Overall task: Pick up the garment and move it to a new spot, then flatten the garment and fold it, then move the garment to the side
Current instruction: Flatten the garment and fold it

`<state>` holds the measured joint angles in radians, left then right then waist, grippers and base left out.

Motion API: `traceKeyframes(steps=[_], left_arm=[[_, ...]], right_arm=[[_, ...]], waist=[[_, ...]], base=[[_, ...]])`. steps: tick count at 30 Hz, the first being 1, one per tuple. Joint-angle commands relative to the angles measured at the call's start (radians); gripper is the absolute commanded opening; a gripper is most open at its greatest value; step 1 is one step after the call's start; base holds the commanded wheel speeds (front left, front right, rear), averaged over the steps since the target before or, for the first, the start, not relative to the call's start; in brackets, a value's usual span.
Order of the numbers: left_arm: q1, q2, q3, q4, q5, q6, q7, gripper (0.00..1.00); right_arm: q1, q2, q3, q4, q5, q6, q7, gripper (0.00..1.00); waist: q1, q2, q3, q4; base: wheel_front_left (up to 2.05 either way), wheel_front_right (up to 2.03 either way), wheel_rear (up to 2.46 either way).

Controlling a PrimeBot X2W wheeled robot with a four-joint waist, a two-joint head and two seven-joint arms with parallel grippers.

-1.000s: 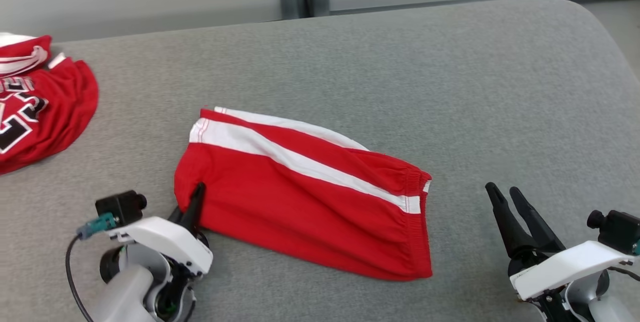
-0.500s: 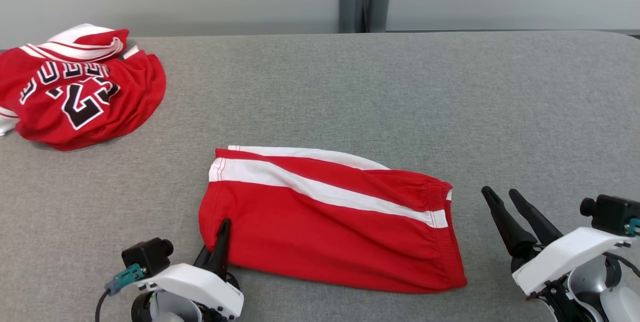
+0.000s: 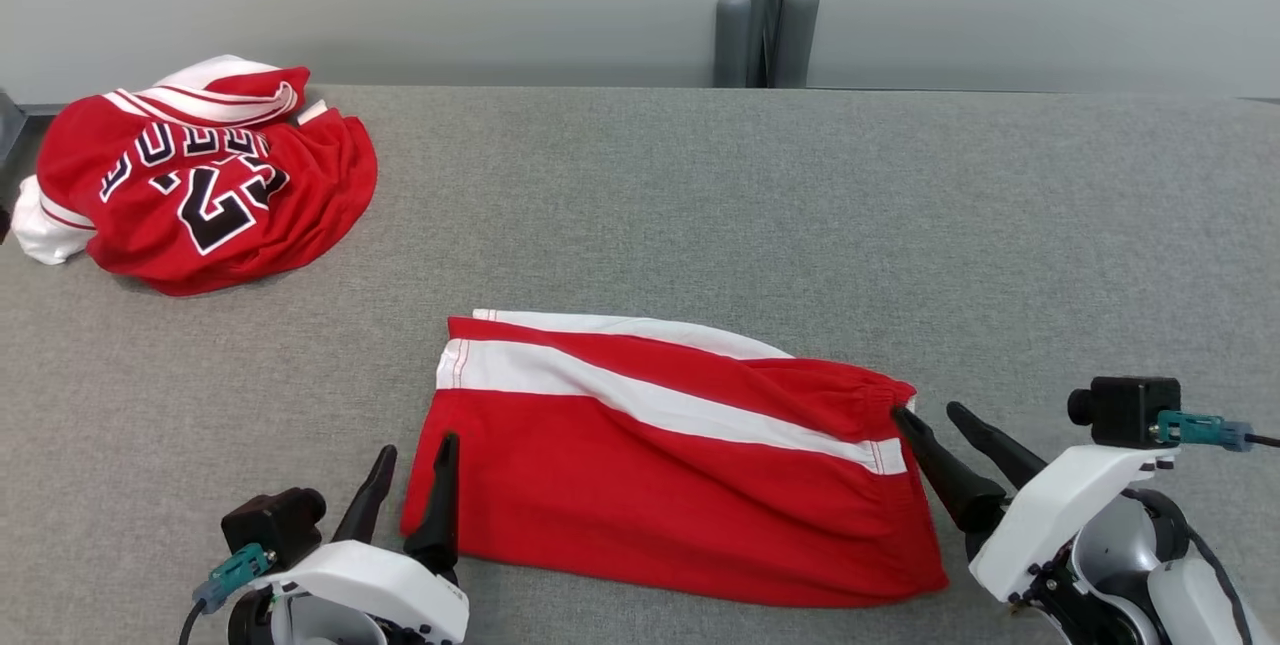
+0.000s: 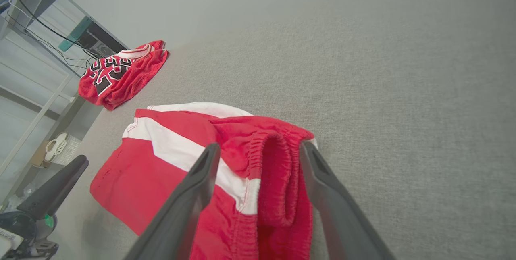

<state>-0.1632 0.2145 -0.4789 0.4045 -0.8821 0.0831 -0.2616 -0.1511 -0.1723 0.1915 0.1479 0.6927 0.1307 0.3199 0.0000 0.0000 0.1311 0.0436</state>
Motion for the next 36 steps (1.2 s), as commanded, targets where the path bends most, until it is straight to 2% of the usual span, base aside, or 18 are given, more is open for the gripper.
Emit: traceKeyframes(steps=[1,11,23,25,30,31,36], left_arm=[[0.017,0.008,0.014,-0.013,0.014,0.006,-0.004,1.00],[0.085,0.019,0.067,-0.121,0.092,0.027,-0.004,1.00],[0.105,0.015,0.063,-0.155,0.110,0.033,-0.004,1.00],[0.107,0.017,0.063,-0.157,0.113,0.035,-0.004,1.00],[0.108,0.025,0.065,-0.165,0.129,0.041,-0.004,1.00],[0.107,0.025,0.066,-0.167,0.131,0.042,-0.004,1.00],[0.097,0.029,0.067,-0.181,0.143,0.044,-0.004,1.00]], right_arm=[[-0.004,-0.005,0.001,0.012,-0.011,0.000,0.009,1.00],[-0.017,-0.007,-0.039,0.151,-0.085,0.000,0.066,1.00],[-0.066,0.043,-0.109,0.323,0.022,0.000,0.125,1.00],[-0.076,0.048,-0.111,0.343,0.041,0.000,0.124,0.47],[-0.101,0.047,-0.106,0.369,0.091,0.000,0.118,0.15],[-0.105,0.044,-0.106,0.372,0.103,0.000,0.117,0.00],[-0.135,0.017,-0.094,0.380,0.152,0.000,0.115,0.00]], waist=[[0.0000,0.0000,-0.006,0.009],[0.0000,0.0000,-0.024,0.070],[0.0000,0.0000,-0.028,0.120],[0.0000,0.0000,-0.028,0.123],[0.0000,0.0000,-0.029,0.117],[0.0000,0.0000,-0.029,0.114],[0.0000,0.0000,-0.025,0.093]], base=[[0.00,0.00,0.00],[0.00,0.00,0.00],[0.00,0.00,0.00],[0.00,0.00,0.00],[0.00,0.00,0.00],[0.00,0.00,0.00],[0.00,0.00,0.00]])
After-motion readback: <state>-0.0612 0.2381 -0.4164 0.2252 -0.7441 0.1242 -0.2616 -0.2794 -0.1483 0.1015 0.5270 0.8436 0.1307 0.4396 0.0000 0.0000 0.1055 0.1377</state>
